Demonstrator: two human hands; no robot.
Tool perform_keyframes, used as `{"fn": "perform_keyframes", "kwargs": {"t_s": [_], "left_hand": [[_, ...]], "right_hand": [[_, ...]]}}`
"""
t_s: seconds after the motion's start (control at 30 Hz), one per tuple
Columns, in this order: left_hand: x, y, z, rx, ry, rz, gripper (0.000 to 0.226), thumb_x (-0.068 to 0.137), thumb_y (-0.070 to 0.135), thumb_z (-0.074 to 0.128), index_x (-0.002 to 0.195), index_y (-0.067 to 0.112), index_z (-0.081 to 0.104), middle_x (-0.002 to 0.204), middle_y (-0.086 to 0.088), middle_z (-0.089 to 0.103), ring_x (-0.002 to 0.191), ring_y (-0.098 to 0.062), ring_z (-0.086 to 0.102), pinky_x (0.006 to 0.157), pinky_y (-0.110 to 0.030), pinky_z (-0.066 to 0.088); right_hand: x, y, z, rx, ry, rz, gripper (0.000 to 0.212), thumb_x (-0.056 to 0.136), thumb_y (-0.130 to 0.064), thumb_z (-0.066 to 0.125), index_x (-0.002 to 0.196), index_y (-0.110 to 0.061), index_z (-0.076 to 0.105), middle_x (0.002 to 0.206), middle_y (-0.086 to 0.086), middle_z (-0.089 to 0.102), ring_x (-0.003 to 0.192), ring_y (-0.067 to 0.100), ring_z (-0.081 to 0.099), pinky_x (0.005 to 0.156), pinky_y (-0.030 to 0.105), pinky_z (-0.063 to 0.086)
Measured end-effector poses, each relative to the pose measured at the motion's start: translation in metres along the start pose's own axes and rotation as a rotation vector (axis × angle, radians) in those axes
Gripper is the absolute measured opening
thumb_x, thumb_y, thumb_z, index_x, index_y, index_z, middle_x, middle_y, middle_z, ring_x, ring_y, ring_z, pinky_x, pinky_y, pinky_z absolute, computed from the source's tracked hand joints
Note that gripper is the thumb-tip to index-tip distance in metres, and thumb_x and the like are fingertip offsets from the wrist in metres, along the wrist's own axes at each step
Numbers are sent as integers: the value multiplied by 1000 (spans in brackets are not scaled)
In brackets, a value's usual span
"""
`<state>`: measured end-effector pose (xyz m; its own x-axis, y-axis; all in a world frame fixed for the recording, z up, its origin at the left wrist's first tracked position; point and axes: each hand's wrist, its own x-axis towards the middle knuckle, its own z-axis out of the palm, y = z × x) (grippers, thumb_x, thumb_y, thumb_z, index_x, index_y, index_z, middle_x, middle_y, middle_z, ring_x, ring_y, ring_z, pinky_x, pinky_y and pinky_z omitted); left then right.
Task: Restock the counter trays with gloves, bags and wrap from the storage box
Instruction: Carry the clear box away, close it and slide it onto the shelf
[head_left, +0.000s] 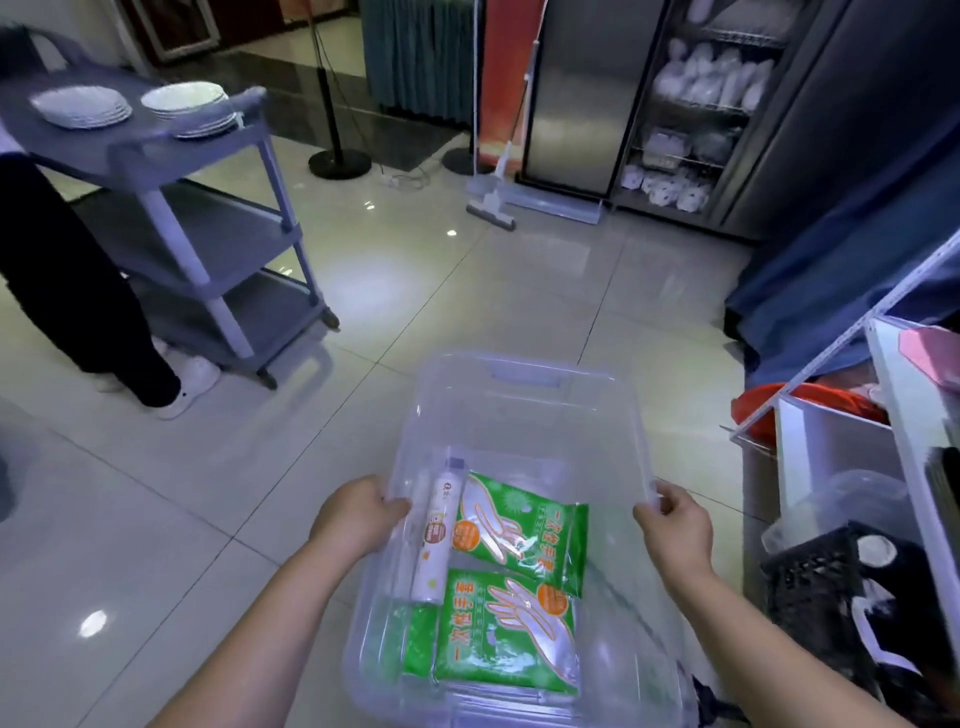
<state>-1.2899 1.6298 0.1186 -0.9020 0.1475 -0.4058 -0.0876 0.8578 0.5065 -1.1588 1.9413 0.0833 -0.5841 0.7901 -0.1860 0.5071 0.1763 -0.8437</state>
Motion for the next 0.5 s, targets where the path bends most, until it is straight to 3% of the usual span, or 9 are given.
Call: {"fn": "perform_keyframes", "kwargs": {"t_s": [0.2,0.33,0.5], "left_hand": [[108,91,-10,-13,-67,21,30,78,32,59,58,17,42,60,-4,60,64,-27,64,58,-28,45],[174,141,-21,4,-89,61,33,80,33,60,59,17,40,63,-6,59,66,-29,65,58,-27,40],[267,213,-20,39,-141,129,30,82,32,60,61,18,44,66,-8,60,70,-30,65,66,-31,47]], "right_hand": [[122,-38,10,-45,19,28,22,75,-1,59,89,-16,67,67,8,62,59,22,52,55,21,40],[187,-63,16,-52,48,50,22,75,-1,59,86,-20,64,70,9,62,62,24,54,55,20,40],[268,-77,25,-8,94,119,21,75,-1,61,87,-18,65,65,6,59,55,16,50,53,23,39]]}}
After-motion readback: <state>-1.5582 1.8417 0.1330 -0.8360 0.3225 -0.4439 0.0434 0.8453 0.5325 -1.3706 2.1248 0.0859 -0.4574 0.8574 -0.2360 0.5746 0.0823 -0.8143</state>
